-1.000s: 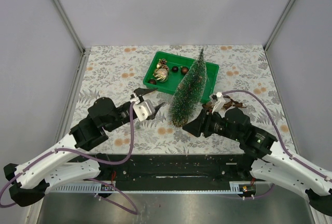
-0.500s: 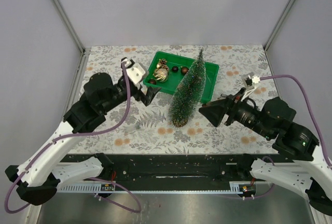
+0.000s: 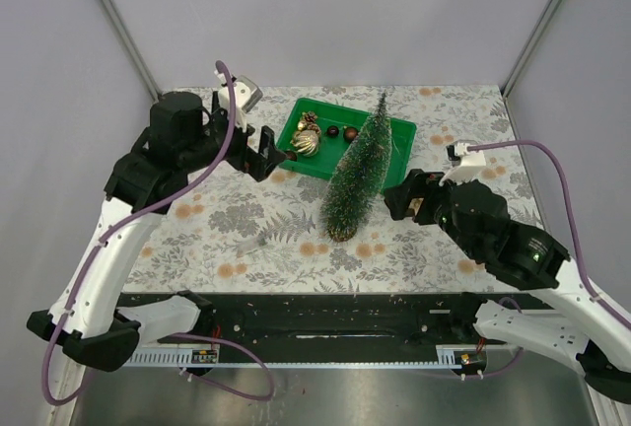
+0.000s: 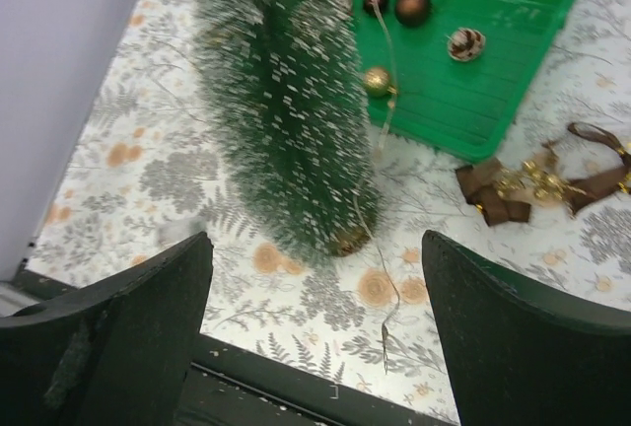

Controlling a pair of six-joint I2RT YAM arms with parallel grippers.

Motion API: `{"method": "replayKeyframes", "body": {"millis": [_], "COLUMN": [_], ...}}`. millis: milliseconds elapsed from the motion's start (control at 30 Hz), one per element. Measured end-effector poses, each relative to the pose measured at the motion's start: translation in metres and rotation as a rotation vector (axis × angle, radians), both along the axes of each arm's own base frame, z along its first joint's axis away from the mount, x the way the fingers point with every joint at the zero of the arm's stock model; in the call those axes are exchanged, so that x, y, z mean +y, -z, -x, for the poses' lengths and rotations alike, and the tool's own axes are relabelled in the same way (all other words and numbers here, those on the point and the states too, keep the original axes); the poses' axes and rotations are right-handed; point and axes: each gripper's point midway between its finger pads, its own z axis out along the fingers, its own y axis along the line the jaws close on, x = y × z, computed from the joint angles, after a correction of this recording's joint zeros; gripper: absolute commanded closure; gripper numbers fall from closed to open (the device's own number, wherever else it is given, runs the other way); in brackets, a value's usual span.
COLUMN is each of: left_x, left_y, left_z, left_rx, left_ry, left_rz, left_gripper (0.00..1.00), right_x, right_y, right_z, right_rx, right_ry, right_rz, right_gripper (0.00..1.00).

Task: Decorate the small christmas tree

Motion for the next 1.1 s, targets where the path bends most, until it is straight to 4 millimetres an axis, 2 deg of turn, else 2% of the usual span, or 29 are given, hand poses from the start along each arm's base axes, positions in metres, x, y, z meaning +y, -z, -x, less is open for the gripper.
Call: {"method": "replayKeyframes", "body": {"millis": [200, 300, 367, 567, 633, 700, 800, 867, 933, 1000, 1100], "left_x": [0.030, 0.042, 0.046, 0.050, 0.049, 0.048, 0.048, 0.048, 0.049, 0.050, 0.050], "left_y": [0.007, 0.008, 0.008, 0.011, 0.013, 0.016, 0.021, 0.022, 0.021, 0.022, 0.025], "left_z": [0.003, 0.003, 0.003, 0.008, 0.011, 0.013, 0.016, 0.017, 0.017, 0.019, 0.023], "left_rx": [0.115, 0.148, 0.157, 0.184, 0.190, 0.200, 0.215, 0.216, 0.210, 0.203, 0.200], "left_ry": [-0.062, -0.090, -0.101, -0.100, -0.094, -0.090, -0.087, -0.088, -0.087, -0.089, -0.088], "left_rz": [0.014, 0.023, 0.028, 0.037, 0.043, 0.049, 0.052, 0.054, 0.057, 0.060, 0.063], "left_gripper": [0.01, 0.01, 0.01, 0.01, 0.01, 0.01, 0.01, 0.01, 0.01, 0.01, 0.01], "right_x": [-0.028, -0.045, -0.056, -0.111, -0.119, -0.117, -0.095, -0.075, -0.067, -0.075, -0.102], "right_y": [0.035, 0.043, 0.039, 0.012, 0.007, 0.011, 0.035, 0.071, 0.108, 0.140, 0.160], "right_z": [0.005, 0.015, 0.020, 0.035, 0.036, 0.031, 0.012, -0.002, -0.007, -0.009, -0.020], "right_rx": [0.058, 0.075, 0.070, 0.012, -0.002, 0.005, 0.068, 0.133, 0.192, 0.247, 0.283], "right_ry": [0.121, 0.169, 0.203, 0.361, 0.389, 0.406, 0.415, 0.423, 0.433, 0.478, 0.614], "right_rz": [-0.012, -0.066, -0.111, -0.242, -0.243, -0.195, -0.040, 0.078, 0.153, 0.185, 0.138], "right_gripper": [0.09, 0.13, 0.16, 0.22, 0.21, 0.20, 0.20, 0.22, 0.24, 0.26, 0.27]}}
